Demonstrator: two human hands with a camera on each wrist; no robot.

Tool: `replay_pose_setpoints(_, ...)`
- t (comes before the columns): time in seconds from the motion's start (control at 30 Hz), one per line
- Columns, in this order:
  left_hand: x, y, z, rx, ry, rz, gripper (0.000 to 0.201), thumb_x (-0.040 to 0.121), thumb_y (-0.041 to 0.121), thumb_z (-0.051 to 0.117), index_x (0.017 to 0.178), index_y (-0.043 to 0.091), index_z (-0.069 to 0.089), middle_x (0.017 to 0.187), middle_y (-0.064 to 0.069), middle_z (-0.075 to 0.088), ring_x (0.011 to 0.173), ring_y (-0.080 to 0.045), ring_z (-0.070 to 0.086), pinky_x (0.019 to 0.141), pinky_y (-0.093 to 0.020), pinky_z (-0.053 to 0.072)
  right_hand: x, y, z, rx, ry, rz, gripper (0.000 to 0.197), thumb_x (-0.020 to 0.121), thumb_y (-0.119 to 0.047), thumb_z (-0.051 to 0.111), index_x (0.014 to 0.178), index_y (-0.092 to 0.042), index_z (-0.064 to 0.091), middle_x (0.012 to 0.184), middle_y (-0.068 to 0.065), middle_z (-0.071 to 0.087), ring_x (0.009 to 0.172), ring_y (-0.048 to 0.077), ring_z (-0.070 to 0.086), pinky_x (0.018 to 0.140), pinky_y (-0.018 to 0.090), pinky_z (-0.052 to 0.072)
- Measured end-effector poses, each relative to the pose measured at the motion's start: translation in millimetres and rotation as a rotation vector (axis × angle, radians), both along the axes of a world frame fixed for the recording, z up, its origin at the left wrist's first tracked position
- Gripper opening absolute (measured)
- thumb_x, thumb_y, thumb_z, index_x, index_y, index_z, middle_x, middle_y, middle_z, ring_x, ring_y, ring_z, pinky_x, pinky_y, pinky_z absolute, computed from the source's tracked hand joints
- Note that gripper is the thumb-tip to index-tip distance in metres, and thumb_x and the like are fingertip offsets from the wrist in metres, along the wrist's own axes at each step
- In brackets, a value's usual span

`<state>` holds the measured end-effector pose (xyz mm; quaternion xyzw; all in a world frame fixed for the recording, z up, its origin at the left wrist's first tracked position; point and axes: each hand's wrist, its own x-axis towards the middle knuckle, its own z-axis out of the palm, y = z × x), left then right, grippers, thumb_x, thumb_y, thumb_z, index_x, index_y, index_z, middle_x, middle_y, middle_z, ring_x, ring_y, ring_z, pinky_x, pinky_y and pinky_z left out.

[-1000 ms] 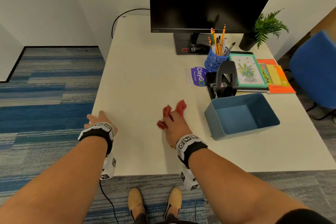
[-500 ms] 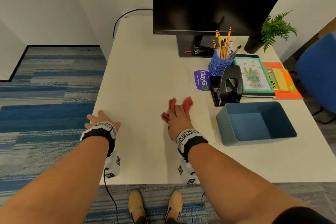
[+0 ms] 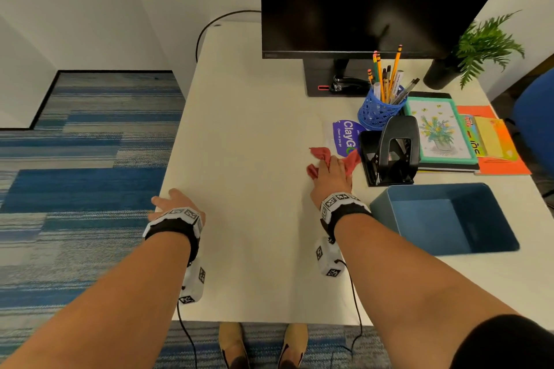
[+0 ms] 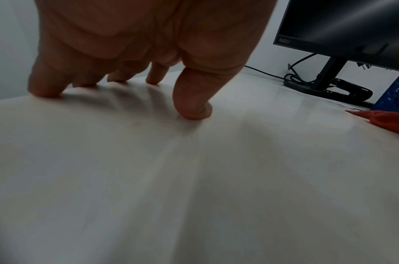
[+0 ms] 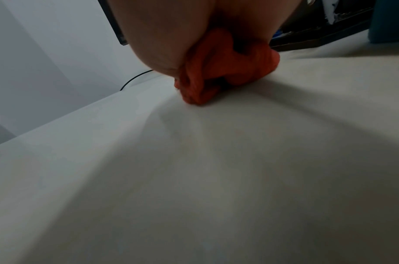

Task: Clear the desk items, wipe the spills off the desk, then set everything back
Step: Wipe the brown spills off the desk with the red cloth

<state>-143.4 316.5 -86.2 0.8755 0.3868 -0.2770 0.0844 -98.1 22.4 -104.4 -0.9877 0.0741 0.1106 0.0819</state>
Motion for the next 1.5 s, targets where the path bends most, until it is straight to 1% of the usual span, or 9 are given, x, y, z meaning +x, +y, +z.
replay_pose_setpoints(0.37,-1,-2,4,-0.028,-0.007,-0.013,0.077,0.073,0.032,0.072,0.134,0.014,0.03,0.145,-0.019,0.021,0.124,-0.048,0.037,0.101,-0.058,0.038,-6,-9,5,0.021,-0.029,-0.134,0.068,0.091,-0.024,0.049,0.151,-0.013,0.019,0.154,0.014,0.019,0.146,0.029,0.012,0.119,0.046,0.015)
replay_pose_setpoints(0.5,-7,-3,9,-0.025,-0.01,-0.021,0.077,0.081,0.033,0.066,0.142,0.017,0.021,0.155,-0.016,0.005,0.137,-0.046,0.02,0.11,-0.057,0.026,-28,-8,-2,0.619,-0.21,-0.157,0.065,0.095,-0.001,0.045,0.151,-0.014,0.015,0.153,0.016,0.026,0.143,0.016,0.024,0.108,0.034,0.036)
replay_pose_setpoints(0.63,-13,-12,13,0.018,-0.037,-0.139,0.067,0.089,0.029,0.056,0.145,0.02,0.021,0.154,-0.014,0.007,0.14,-0.041,0.015,0.113,-0.054,0.024,-39,-18,0,0.076,0.02,-0.209,0.074,0.088,-0.022,0.049,0.152,-0.01,0.013,0.154,0.014,0.018,0.144,0.028,0.016,0.118,0.04,0.019)
replay_pose_setpoints(0.77,-20,-36,14,-0.048,-0.026,-0.242,0.063,0.095,0.023,0.043,0.15,0.016,0.012,0.155,-0.014,0.006,0.142,-0.039,0.013,0.115,-0.054,0.019,-57,-22,15,0.011,0.151,-0.009,0.054,0.086,-0.021,0.049,0.14,-0.023,0.044,0.153,0.006,0.027,0.14,0.024,0.025,0.116,0.036,0.021)
replay_pose_setpoints(0.87,-23,-50,15,-0.082,-0.008,-0.32,0.07,0.096,0.033,0.043,0.152,0.017,0.004,0.156,-0.012,0.002,0.143,-0.038,0.012,0.115,-0.052,0.021,-59,-23,37,-0.135,0.277,0.107,0.038,0.087,-0.023,0.048,0.122,-0.03,0.059,0.153,-0.005,0.031,0.134,0.017,0.038,0.12,0.044,-0.001)
replay_pose_setpoints(1.0,-21,-72,19,-0.115,-0.058,-0.404,0.079,0.09,0.047,0.051,0.151,0.019,0.009,0.156,-0.01,0.005,0.142,-0.036,0.015,0.113,-0.049,0.027,-55,-18,37,-0.209,0.229,0.124,0.069,0.08,-0.029,0.057,0.145,-0.021,0.036,0.148,0.006,0.04,0.138,0.026,0.034,0.12,0.047,-0.004)
replay_pose_setpoints(1.17,-16,-87,16,-0.091,-0.034,-0.53,0.088,0.081,0.048,0.064,0.148,0.018,0.015,0.154,-0.01,0.008,0.141,-0.036,0.019,0.109,-0.046,0.036,-66,-7,23,-0.4,0.329,0.289,0.101,0.05,-0.054,0.068,0.143,-0.03,0.036,0.156,0.013,0.019,0.135,0.028,0.033,0.105,0.067,-0.016)
replay_pose_setpoints(1.33,-16,-87,9,-0.046,-0.023,-0.57,0.089,0.08,0.048,0.065,0.148,0.017,0.015,0.155,-0.012,0.006,0.14,-0.036,0.02,0.11,-0.044,0.035,-50,-20,18,-0.131,0.298,0.085,0.103,0.056,-0.03,0.083,0.144,-0.013,0.032,0.145,0.01,0.027,0.137,0.03,0.023,0.118,0.045,0.013)
replay_pose_setpoints(1.5,-13,-85,6,-0.06,-0.032,-0.559,0.091,0.077,0.047,0.068,0.147,0.016,0.019,0.155,-0.012,0.01,0.138,-0.036,0.024,0.108,-0.043,0.038,-16,-33,14,-0.165,0.194,0.059,0.077,0.07,-0.019,0.068,0.141,-0.014,0.038,0.142,0.01,0.029,0.138,0.03,0.02,0.119,0.041,0.005)
